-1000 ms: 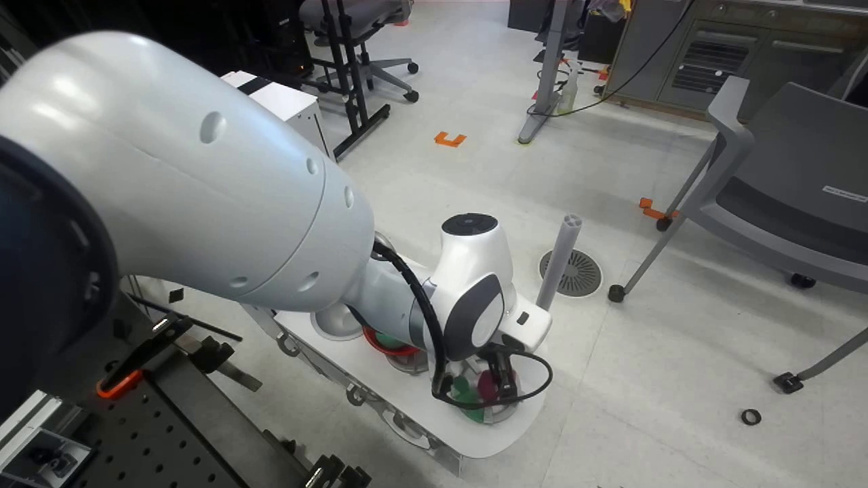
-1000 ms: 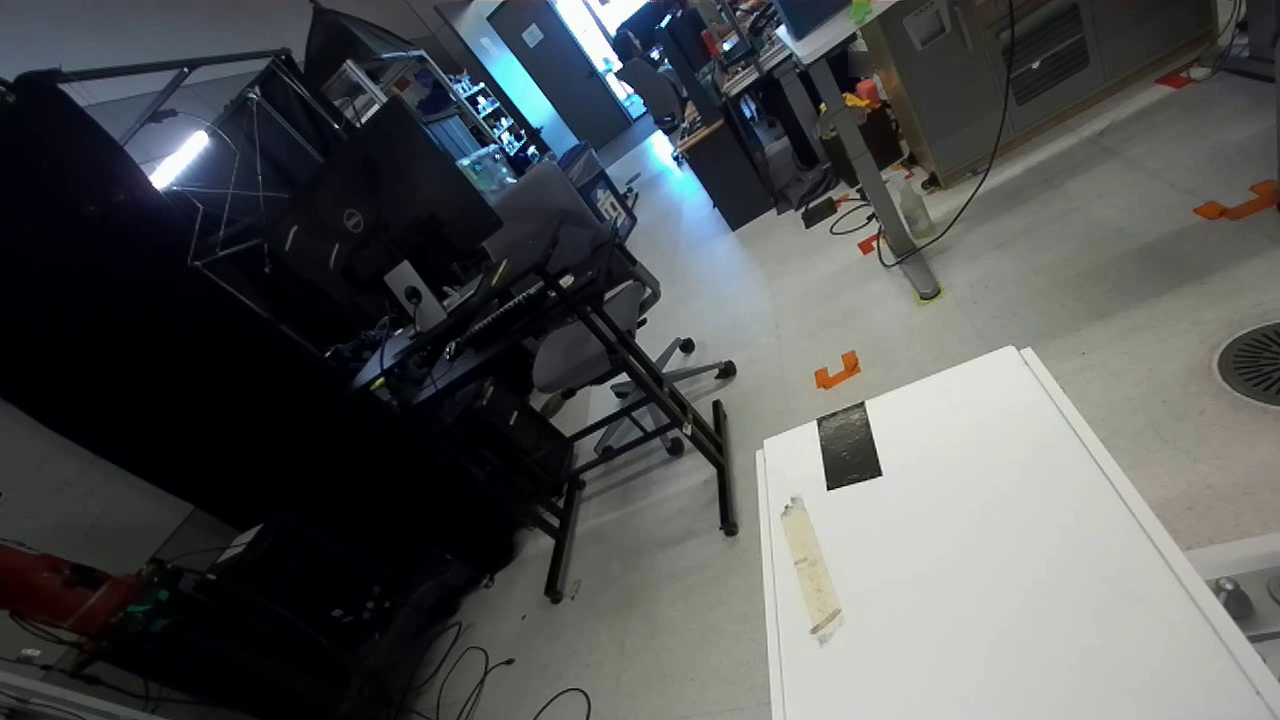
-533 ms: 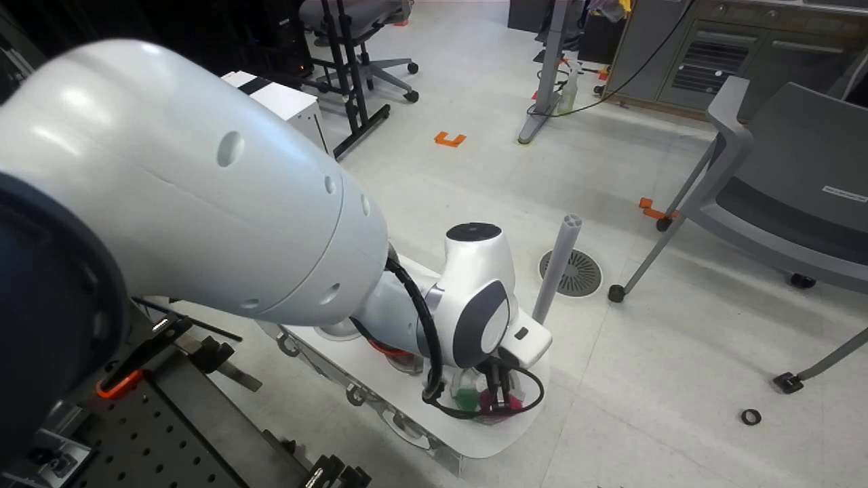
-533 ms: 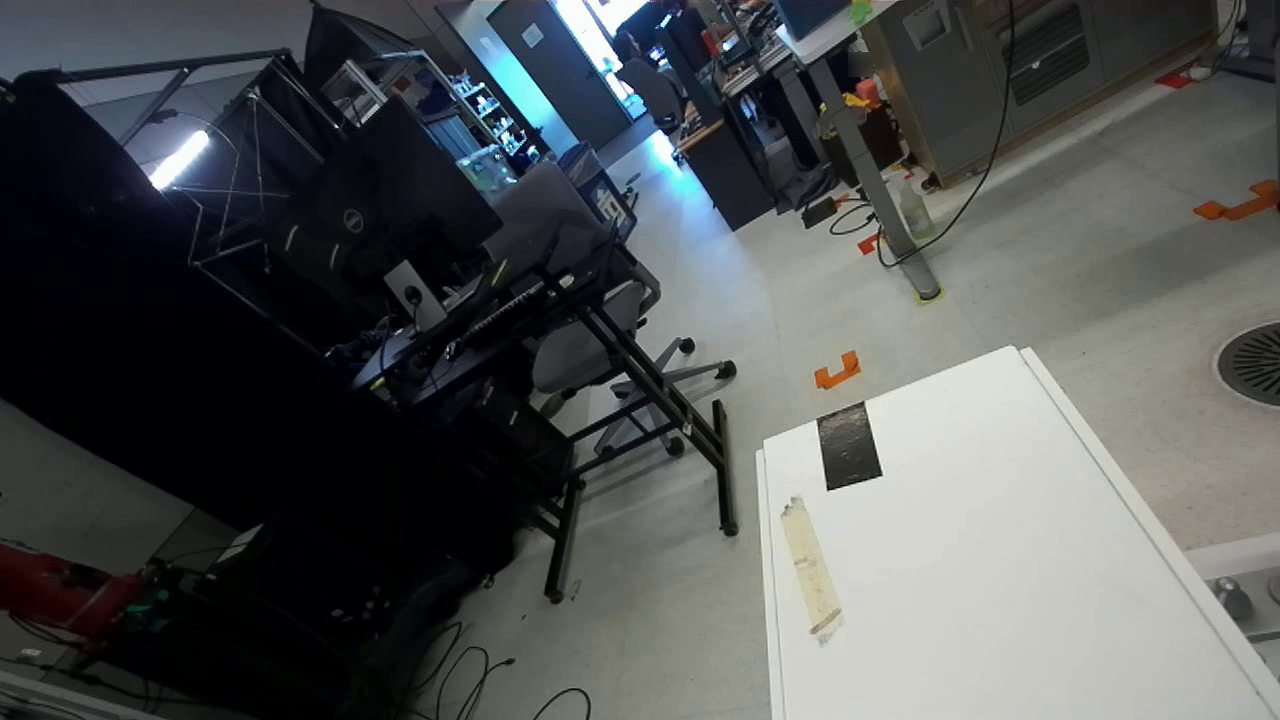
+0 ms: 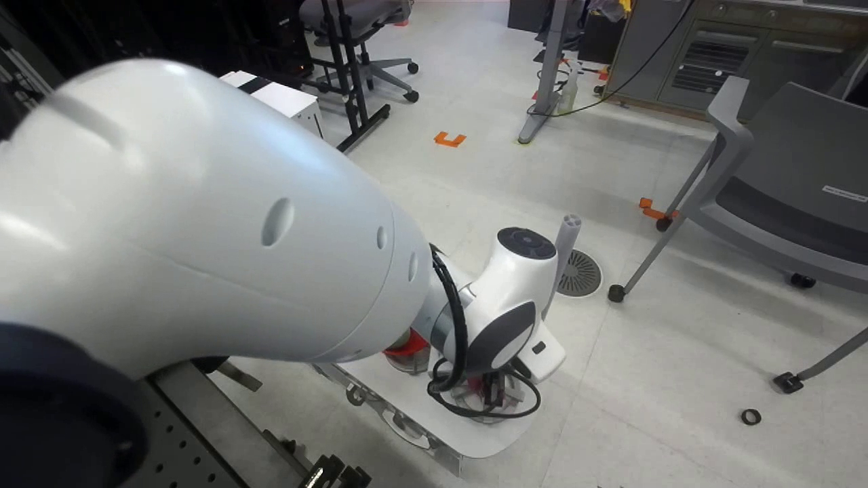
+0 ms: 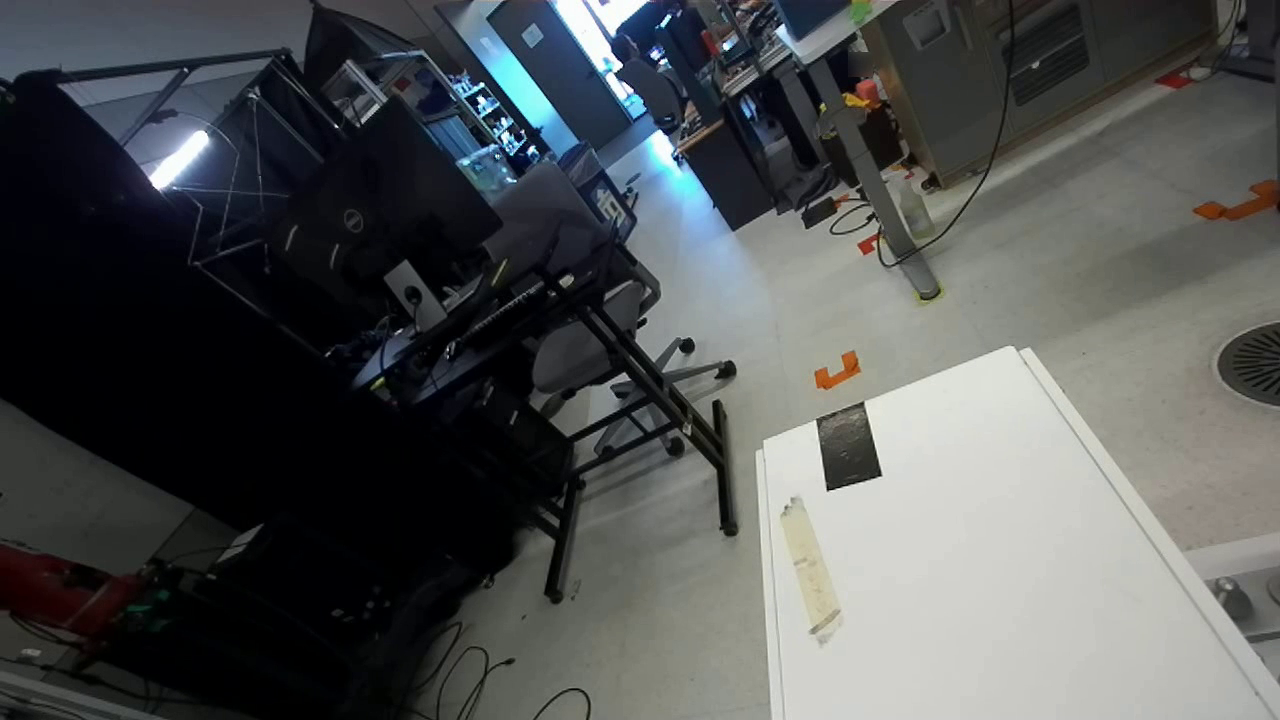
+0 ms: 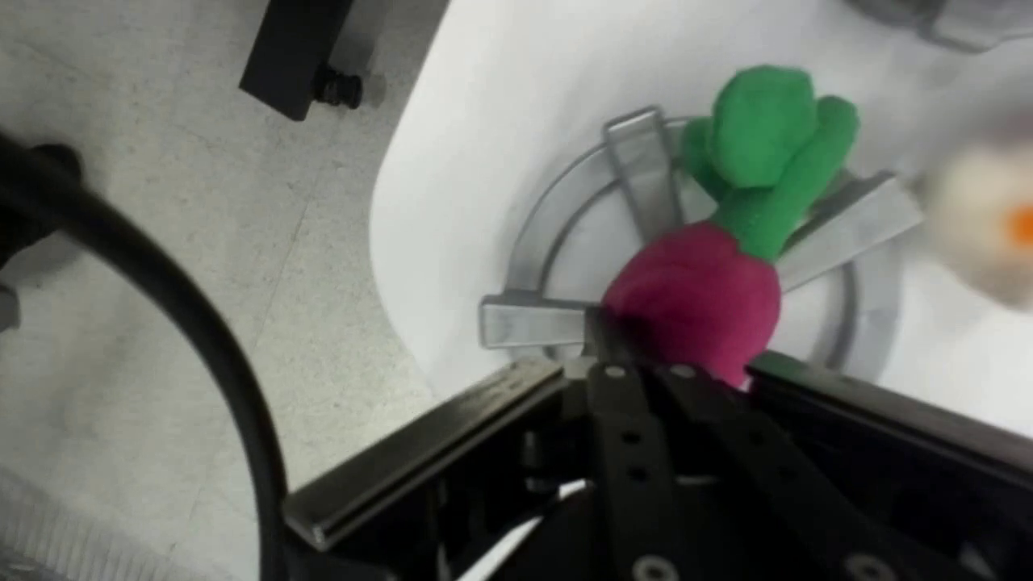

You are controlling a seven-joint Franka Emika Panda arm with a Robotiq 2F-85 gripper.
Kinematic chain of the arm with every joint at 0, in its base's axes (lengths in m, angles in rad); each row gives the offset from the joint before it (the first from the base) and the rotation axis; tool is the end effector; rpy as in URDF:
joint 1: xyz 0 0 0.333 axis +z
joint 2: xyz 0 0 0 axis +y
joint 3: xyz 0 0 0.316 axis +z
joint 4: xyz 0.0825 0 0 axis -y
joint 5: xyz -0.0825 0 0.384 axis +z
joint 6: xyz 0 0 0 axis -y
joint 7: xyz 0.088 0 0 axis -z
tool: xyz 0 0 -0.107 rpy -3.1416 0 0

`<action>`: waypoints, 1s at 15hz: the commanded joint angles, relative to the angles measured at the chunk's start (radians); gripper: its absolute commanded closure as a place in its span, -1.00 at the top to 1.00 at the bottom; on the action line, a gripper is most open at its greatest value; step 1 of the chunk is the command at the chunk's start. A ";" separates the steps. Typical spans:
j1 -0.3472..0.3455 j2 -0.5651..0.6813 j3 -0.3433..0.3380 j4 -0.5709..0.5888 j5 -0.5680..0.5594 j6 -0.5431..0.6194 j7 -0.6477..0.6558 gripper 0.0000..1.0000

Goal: Pick up the strawberry plush toy from the plate and put it on the stove

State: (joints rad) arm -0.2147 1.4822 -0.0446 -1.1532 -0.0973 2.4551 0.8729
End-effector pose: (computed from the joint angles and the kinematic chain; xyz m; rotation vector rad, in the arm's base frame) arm 0.6279 -0.1609 -0.1376 2.6065 -1.4489 -0.2101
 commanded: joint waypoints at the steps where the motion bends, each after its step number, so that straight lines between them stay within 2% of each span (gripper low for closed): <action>1: 0.009 0.021 0.066 0.049 0.122 -0.015 -0.205 -1.00; 2: -0.016 0.009 0.113 0.027 0.065 -0.019 -0.215 -1.00; 4: -0.008 -0.003 0.122 -0.013 0.055 -0.041 -0.272 -1.00; 12: -0.029 -0.113 0.107 -0.207 0.053 -0.201 -0.374 -1.00; 15: -0.024 -0.127 0.098 -0.244 0.053 -0.198 -0.389 -1.00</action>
State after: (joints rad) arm -0.2318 1.4046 0.0511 -1.3277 -0.0359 2.2668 0.5059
